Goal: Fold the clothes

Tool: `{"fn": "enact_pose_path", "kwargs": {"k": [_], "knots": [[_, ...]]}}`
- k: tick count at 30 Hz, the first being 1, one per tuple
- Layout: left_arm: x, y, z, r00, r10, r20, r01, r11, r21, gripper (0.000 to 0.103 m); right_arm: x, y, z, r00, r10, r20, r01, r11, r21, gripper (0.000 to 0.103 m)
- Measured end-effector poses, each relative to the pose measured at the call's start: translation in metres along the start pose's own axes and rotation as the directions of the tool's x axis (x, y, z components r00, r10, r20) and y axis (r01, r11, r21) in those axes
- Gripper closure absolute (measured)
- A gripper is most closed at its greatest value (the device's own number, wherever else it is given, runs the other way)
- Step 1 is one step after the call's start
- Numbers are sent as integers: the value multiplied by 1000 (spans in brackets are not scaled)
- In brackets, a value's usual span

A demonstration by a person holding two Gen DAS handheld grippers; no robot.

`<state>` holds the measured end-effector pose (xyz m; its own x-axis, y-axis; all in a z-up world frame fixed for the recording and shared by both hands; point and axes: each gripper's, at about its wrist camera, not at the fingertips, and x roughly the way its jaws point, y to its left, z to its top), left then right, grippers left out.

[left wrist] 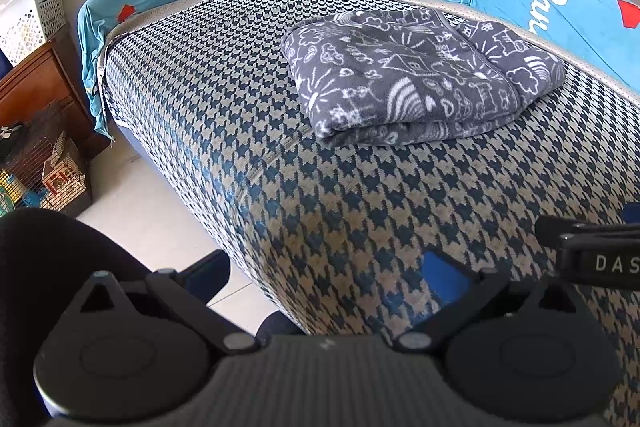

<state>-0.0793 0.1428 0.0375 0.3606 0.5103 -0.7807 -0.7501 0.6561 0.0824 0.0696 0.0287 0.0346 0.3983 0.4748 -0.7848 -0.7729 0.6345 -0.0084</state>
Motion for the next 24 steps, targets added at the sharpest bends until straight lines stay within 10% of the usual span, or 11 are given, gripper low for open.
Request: {"fn": "enact_pose_path", "kwargs": {"k": [24], "knots": [[0, -1, 0, 1000, -2, -8, 2, 1000, -1, 0, -1, -1, 0, 1000, 3, 6, -3, 1000, -12, 2]]}}
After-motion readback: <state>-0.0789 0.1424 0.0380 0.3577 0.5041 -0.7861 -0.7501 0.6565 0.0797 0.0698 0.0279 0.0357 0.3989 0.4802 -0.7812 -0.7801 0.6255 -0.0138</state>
